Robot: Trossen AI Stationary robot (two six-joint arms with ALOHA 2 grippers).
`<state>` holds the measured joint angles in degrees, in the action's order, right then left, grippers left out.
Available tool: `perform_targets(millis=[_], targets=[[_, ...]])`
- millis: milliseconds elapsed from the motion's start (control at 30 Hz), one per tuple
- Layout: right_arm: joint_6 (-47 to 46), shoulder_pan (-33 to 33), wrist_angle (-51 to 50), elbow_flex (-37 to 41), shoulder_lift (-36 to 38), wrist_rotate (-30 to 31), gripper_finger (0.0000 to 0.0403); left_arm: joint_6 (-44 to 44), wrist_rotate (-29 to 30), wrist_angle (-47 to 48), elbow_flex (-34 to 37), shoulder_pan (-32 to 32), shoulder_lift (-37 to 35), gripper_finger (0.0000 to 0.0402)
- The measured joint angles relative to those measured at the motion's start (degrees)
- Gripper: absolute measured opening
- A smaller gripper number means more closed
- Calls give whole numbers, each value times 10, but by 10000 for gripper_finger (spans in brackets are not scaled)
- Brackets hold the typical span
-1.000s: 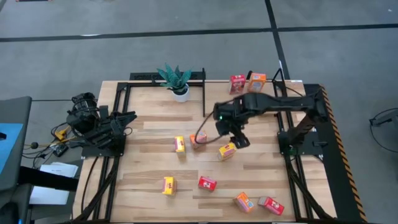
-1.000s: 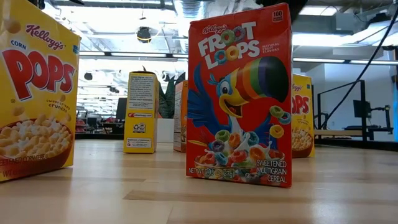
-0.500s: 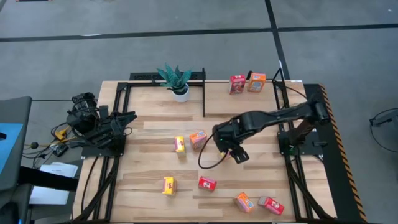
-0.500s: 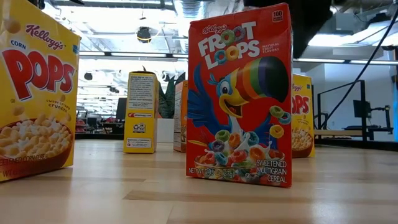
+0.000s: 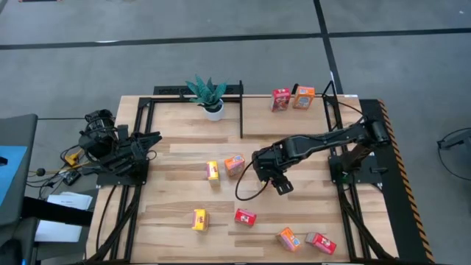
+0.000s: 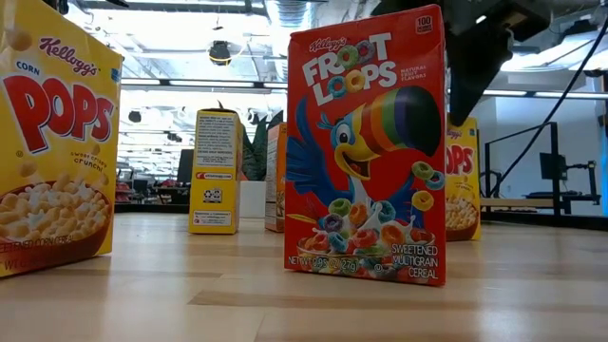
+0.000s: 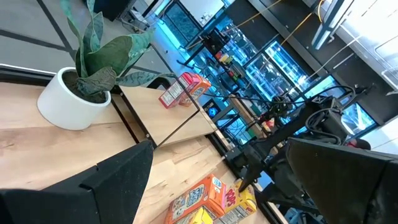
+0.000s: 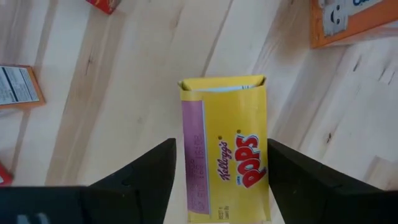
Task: Stack cereal on shelf
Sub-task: Put the top right yellow cereal box on the shelf
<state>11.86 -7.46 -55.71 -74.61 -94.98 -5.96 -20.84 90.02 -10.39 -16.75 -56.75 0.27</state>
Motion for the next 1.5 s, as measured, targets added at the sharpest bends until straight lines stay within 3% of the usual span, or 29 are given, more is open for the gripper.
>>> perform_targets(millis=[433,733,1067,1267,1500], targets=[[5,6,-3,0,2,0,159,0,0,4,0,0,0,359],[43,43,-60,-52,2,-1,146,0,0,4,0,0,0,359],[133,200,-139,-188,2,15,155,2,0,4,0,0,0,359],[202,299,-96,-225,2,75,145,1,0,4,0,0,0,359],[243,366,0,-225,1,72,142,-8,0,4,0,0,0,359]])
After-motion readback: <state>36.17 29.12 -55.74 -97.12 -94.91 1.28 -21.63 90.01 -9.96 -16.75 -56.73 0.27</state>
